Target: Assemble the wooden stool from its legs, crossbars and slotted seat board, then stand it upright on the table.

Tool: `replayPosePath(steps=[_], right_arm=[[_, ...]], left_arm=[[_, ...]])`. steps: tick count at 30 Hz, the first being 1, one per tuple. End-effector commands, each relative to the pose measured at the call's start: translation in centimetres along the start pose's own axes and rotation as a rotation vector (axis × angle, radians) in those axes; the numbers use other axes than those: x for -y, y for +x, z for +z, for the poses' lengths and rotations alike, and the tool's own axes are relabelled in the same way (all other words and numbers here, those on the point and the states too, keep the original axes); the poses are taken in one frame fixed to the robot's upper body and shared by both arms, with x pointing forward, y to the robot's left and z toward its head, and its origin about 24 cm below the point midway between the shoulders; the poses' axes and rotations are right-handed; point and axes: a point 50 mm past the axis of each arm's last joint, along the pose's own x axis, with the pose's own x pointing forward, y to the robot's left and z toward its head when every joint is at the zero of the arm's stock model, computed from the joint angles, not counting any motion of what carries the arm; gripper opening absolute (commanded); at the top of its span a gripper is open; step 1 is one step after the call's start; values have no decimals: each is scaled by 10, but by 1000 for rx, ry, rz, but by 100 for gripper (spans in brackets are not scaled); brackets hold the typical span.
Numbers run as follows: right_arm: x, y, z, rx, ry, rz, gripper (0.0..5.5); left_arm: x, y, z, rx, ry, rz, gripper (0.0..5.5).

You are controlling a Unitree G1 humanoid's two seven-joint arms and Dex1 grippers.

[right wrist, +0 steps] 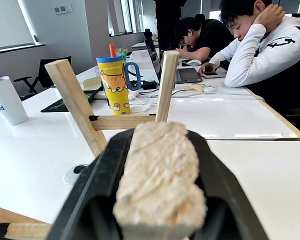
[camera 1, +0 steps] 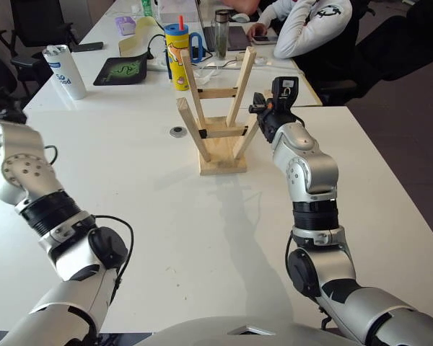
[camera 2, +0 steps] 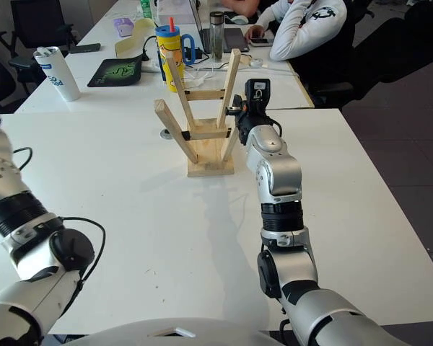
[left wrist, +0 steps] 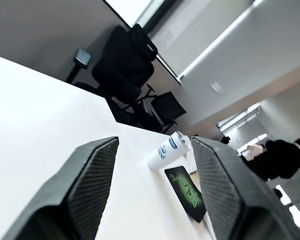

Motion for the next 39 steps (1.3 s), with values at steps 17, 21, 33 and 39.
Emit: replayPosePath(steps=[17, 21, 33, 39], right_arm=[[1, 1, -15, -85, -35, -3, 110], [2, 0, -19, -104, -34, -9, 110], [-12, -9, -44, -237, 118, 21, 102], [-6, -10, -42, -220, 65, 8, 102]], left_arm=[[78, -160, -213, -930, 329, -596, 271], [90, -114, -168, -723, 205, -555, 271], [133, -64, -37, -248, -80, -729, 271], [106, -148, -196, -924, 274, -745, 271]])
